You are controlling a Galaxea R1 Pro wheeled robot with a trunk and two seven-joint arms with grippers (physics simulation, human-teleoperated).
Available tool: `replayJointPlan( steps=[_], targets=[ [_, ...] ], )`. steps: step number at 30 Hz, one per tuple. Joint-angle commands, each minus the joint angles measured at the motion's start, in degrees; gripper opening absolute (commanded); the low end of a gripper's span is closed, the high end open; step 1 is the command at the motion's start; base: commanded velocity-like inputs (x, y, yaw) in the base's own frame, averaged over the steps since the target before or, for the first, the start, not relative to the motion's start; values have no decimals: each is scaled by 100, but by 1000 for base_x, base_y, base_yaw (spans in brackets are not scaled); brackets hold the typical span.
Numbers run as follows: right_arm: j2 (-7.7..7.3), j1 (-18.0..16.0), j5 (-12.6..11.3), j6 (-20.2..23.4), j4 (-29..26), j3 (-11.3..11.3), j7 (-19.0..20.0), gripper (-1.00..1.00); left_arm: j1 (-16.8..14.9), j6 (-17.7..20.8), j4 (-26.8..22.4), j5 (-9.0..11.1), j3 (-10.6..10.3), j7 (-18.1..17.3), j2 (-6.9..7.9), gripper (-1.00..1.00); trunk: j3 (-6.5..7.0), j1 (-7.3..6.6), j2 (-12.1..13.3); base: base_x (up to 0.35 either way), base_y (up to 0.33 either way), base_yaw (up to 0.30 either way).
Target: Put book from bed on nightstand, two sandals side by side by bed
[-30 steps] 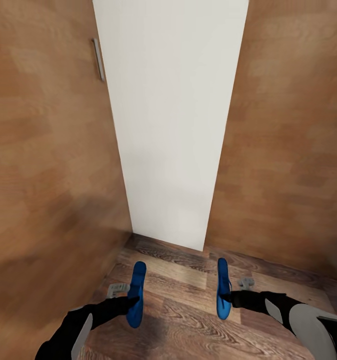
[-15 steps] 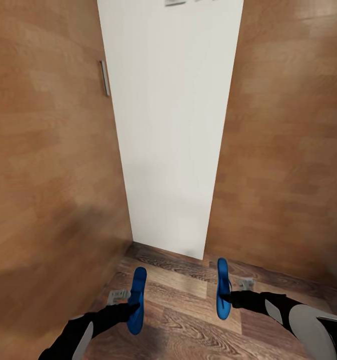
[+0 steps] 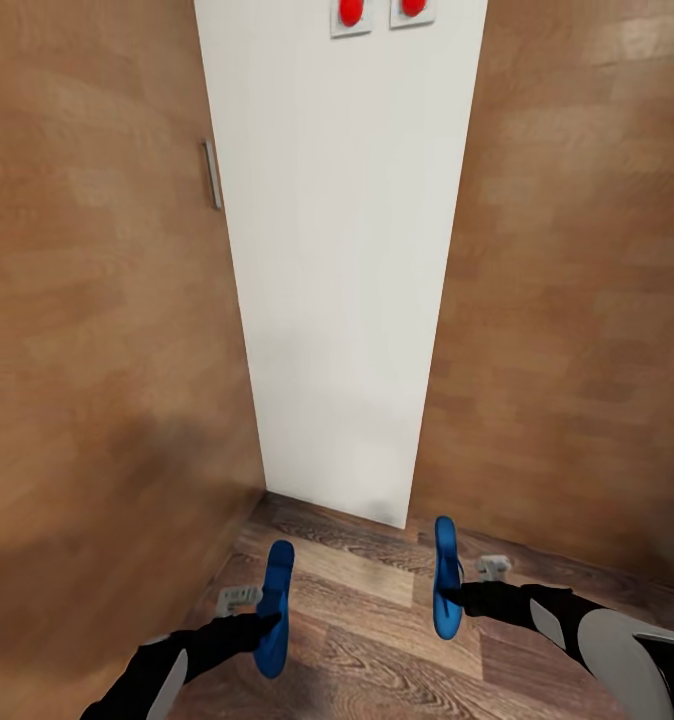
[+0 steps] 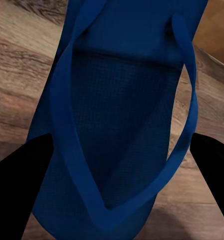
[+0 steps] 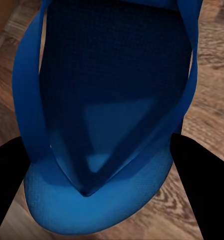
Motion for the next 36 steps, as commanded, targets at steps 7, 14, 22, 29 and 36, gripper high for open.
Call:
replayJointPlan(
  steps=[7,14,22,29,36],
  targets=[
    [2,-1,52,17,15,-45,8,-100,-2,50,11,32,17,-21,-3,-100,121,-155,280,0,0,0],
    [39,716,52,-17,6,-43,2,-100,-2,-48,248,24,25,-12,0,-100,246,-309,561,0,0,0],
    [49,1017,52,-31,0,-44,0,-100,-2,-597,818,19,30,-5,6,-100,390,-485,881,0,0,0],
    [49,1030,52,-50,-1,-45,0,-100,-2,-666,1002,17,29,-3,14,-100,516,-639,1162,0,0,0],
    [49,1031,52,-53,-1,-45,0,-100,-2,-1170,1490,17,35,0,30,-100,641,-792,1443,0,0,0]
  ],
)
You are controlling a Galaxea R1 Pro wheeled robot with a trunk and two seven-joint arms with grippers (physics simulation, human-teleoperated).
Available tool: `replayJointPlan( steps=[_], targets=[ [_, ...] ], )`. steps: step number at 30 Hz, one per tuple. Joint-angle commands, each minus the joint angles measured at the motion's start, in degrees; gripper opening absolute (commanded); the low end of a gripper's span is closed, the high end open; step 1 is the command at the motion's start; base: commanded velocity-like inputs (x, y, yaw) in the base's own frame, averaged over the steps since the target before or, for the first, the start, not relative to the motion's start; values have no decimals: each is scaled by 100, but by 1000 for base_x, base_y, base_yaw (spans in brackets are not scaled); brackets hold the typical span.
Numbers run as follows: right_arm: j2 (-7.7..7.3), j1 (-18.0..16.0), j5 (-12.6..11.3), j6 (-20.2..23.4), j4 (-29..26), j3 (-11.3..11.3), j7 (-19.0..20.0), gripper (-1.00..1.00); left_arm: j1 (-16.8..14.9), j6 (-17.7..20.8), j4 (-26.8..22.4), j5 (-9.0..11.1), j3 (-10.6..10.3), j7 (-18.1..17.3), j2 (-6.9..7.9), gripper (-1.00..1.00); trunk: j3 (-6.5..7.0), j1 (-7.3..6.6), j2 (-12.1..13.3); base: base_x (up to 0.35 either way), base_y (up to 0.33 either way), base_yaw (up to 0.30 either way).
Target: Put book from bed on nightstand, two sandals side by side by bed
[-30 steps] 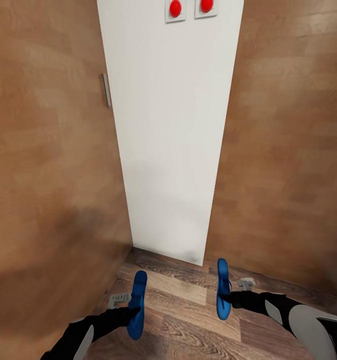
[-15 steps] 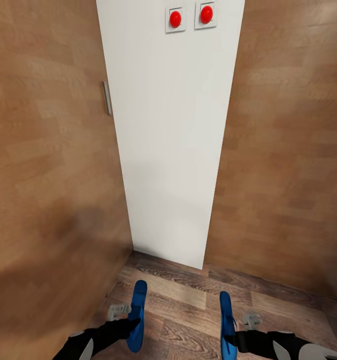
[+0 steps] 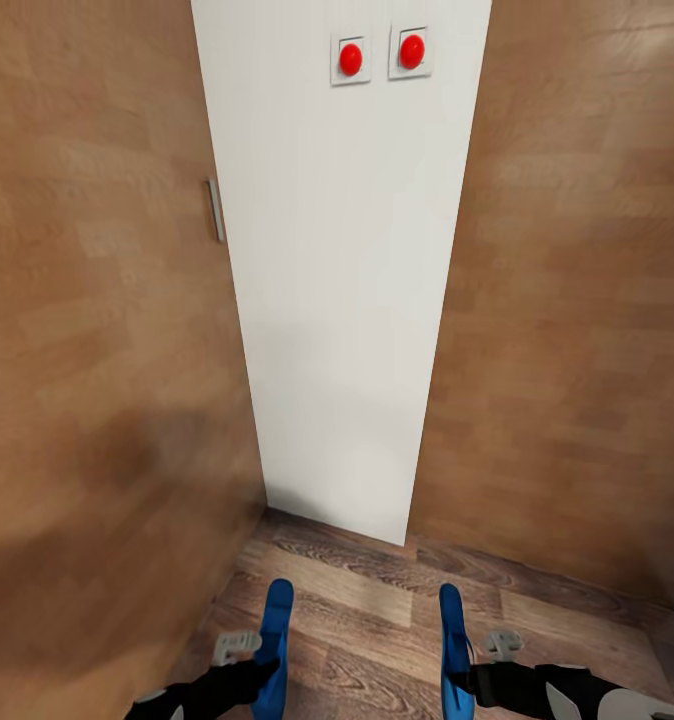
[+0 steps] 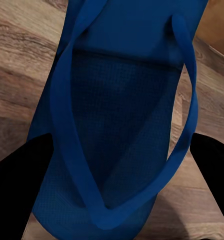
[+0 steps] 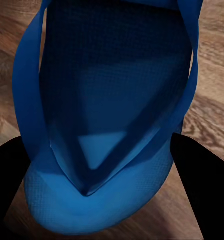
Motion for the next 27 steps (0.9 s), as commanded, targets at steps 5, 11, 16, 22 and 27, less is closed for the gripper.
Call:
replayJointPlan(
  steps=[5,11,16,22,27],
  targets=[
    [4,1,53,17,11,-46,9,-100,-1,-158,219,32,23,-24,-7,-100,85,-111,200,0,0,0],
    [5,78,53,12,10,-46,6,-100,-1,-188,285,30,17,-21,-17,-100,193,-243,440,0,0,0],
    [5,97,53,10,9,-46,6,-100,1,-211,452,27,16,8,-18,-100,282,-353,641,0,0,0],
    [5,101,53,7,12,-46,6,-100,3,-504,787,25,22,284,-12,-100,390,-485,881,0,0,0],
    [5,226,53,7,11,-46,6,-100,4,-647,864,22,-10,389,-28,-100,480,-595,1082,0,0,0]
  ],
)
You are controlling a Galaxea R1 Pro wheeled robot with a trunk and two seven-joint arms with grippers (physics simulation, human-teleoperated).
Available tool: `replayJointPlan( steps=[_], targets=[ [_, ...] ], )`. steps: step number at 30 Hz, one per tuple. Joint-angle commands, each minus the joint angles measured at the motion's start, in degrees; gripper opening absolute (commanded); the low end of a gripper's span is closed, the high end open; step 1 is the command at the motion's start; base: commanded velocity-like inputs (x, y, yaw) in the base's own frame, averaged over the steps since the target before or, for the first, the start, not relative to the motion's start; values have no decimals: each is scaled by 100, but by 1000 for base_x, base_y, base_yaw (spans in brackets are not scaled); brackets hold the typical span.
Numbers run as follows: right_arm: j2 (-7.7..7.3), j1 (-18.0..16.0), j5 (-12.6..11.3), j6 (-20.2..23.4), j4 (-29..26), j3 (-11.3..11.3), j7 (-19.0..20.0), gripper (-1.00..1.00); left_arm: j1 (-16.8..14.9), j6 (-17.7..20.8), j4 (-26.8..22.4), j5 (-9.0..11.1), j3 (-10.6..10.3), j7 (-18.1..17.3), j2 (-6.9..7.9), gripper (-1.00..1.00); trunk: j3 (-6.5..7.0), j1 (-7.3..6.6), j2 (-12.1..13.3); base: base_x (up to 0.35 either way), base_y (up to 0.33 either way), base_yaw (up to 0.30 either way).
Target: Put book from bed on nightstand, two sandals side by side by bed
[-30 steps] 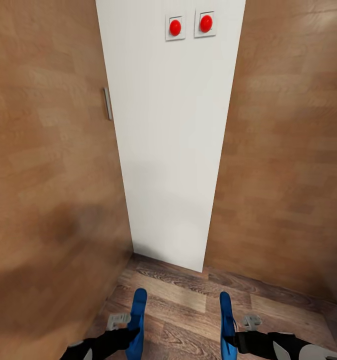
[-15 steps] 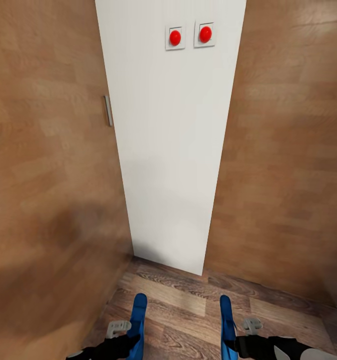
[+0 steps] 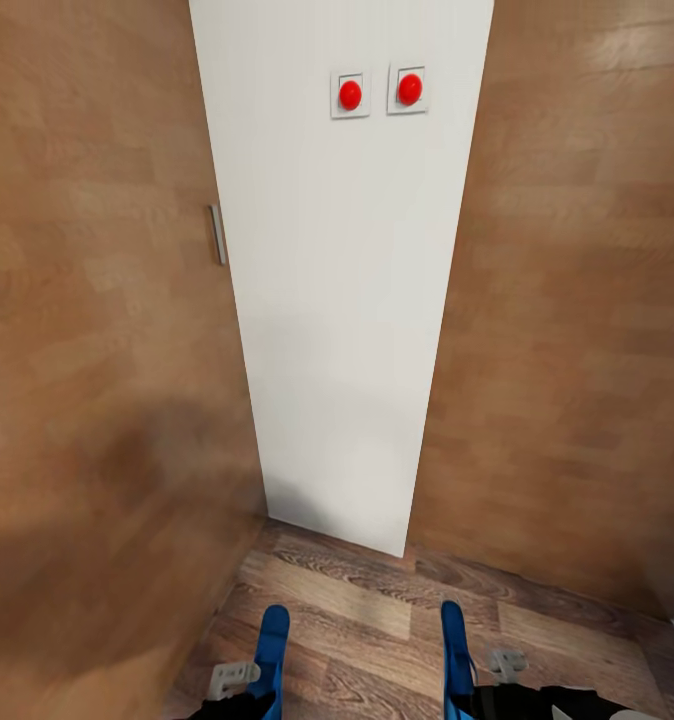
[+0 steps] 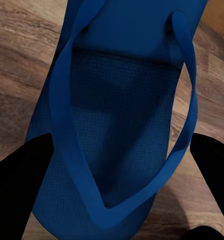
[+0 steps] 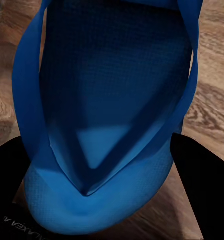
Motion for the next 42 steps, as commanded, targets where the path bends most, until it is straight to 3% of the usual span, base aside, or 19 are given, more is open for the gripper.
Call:
replayJointPlan(
  steps=[1,5,15,25,42],
  targets=[
    [-3,4,47,12,7,-60,14,-100,-5,-2,10,17,16,-21,-3,-100,13,-23,39,0,0,0],
    [-3,36,47,16,6,-60,14,-100,-5,-10,20,-14,-21,-5,-8,-100,85,-111,200,0,0,0],
    [-3,43,38,17,7,-60,14,-100,-4,-8,43,-43,-28,-4,-17,-100,85,-111,200,0,0,0],
    [-3,43,38,15,5,-60,14,-100,-3,-8,43,-43,-28,-10,-17,-100,265,-331,601,0,0,0],
    [-3,43,38,15,5,-60,14,-100,-4,-8,43,-43,-28,-24,-17,-100,265,-331,601,0,0,0]
  ],
)
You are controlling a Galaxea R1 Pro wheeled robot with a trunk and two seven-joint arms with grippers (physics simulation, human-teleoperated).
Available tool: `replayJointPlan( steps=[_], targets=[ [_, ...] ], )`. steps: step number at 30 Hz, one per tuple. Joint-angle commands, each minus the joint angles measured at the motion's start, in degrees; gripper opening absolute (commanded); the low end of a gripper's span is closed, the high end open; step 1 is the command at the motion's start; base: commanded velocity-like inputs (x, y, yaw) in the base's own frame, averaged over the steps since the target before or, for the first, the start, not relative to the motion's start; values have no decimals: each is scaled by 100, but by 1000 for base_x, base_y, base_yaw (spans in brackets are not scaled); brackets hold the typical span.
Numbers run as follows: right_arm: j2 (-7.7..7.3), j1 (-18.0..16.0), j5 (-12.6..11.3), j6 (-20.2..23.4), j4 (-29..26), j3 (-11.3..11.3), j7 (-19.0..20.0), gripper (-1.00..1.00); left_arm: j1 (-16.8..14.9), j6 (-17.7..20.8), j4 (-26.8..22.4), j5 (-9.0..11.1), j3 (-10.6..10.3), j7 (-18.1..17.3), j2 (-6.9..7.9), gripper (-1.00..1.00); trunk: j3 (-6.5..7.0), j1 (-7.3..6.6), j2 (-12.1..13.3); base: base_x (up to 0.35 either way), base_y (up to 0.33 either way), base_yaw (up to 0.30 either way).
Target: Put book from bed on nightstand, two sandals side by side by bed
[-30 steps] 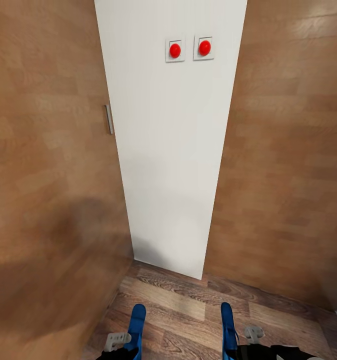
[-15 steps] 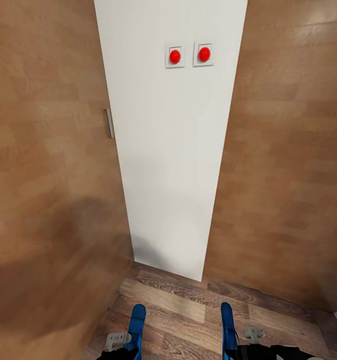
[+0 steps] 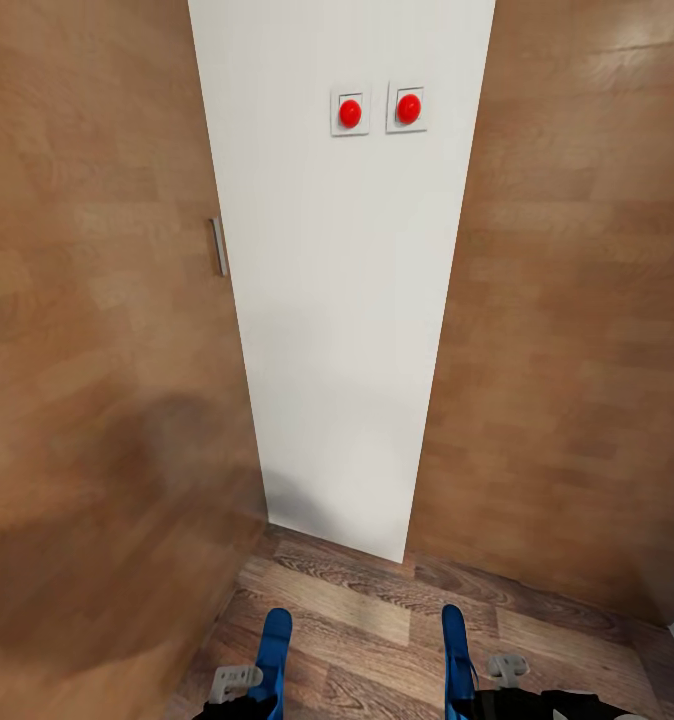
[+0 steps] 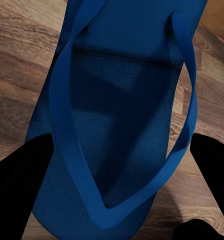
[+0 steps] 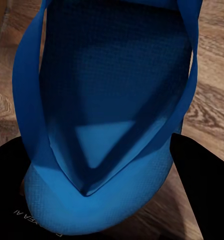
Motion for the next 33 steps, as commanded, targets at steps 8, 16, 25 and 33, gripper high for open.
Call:
replayJointPlan(
  steps=[8,16,25,33],
  targets=[
    [-3,-7,52,12,9,-52,13,-100,-2,-1,7,13,35,-40,-3,-100,-5,-1,-2,0,0,0],
    [-3,-7,52,10,9,-52,13,-100,-1,1,7,13,35,-40,-3,-100,-5,-1,-2,0,0,96],
    [-3,-7,52,11,8,-52,13,-100,-1,1,7,13,35,-40,-3,-100,-5,-1,-2,0,0,205],
    [-3,-7,52,8,9,-52,13,-100,-1,1,7,13,34,-35,-62,-100,-5,-1,-2,-116,-26,13]
  ],
)
